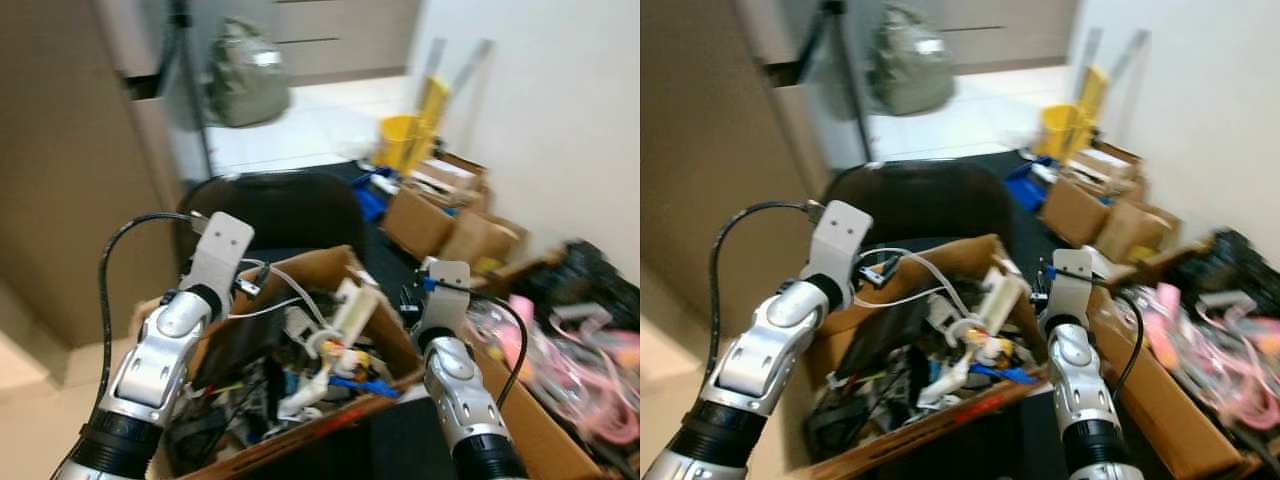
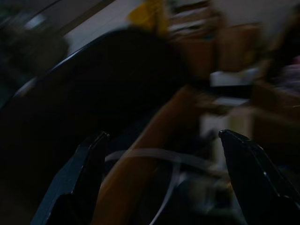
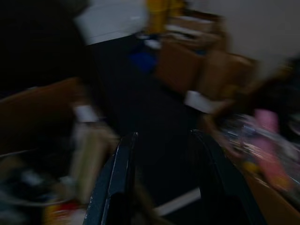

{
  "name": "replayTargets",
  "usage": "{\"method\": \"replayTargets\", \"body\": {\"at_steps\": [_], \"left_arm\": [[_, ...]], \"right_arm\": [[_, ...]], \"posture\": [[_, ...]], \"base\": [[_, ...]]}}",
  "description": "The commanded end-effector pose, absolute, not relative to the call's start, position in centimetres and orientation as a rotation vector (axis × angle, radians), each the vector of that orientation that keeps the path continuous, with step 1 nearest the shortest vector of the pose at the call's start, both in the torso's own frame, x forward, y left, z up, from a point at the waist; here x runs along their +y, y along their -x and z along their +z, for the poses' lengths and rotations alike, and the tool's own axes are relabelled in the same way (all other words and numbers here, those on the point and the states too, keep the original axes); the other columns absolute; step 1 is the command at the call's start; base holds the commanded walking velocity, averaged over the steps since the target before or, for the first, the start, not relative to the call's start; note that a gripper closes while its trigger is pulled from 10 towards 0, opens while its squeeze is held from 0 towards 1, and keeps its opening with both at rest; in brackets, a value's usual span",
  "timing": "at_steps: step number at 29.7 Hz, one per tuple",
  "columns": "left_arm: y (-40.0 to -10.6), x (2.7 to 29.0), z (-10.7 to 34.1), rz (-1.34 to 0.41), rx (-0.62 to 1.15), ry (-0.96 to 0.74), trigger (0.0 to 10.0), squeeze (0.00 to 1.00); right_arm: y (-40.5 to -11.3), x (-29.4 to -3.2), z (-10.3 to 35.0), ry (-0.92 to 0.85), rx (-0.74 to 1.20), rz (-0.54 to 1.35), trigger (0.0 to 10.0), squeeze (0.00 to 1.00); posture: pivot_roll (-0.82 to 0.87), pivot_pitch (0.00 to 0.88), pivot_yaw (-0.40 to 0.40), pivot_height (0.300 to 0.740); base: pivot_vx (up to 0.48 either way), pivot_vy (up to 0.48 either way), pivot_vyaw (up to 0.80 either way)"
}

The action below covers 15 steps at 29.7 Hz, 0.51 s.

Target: Picking trash to rubbish bin

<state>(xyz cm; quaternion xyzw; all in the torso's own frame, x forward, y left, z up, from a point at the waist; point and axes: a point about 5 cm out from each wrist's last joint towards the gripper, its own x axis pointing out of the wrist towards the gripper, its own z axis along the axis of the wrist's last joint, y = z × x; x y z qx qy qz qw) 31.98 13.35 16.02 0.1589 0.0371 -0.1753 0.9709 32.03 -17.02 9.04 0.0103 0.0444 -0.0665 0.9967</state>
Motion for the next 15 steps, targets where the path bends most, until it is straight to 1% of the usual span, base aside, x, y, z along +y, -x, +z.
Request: {"method": "replayTargets", "body": {"at_steps": [1,15], "left_arm": [[-31.9,13.3,15.4,-0.361,0.083,-0.328,10.0,0.0],[-32.5,13.9,15.5,-0.308,0.057,-0.325,10.0,0.0]], "right_arm": [[-31.7,-17.0,9.1,-0.029,0.088,-0.151,10.0,0.0],[-30.7,-17.6,8.8,-0.03,0.104,-0.203,10.0,0.0]], "posture": [[0.0,0.094,0.036,0.74],[0.0,0.105,0.041,0.74]], "base": [[0.0,0.0,-0.8],[0.0,0.0,-0.8]]}}
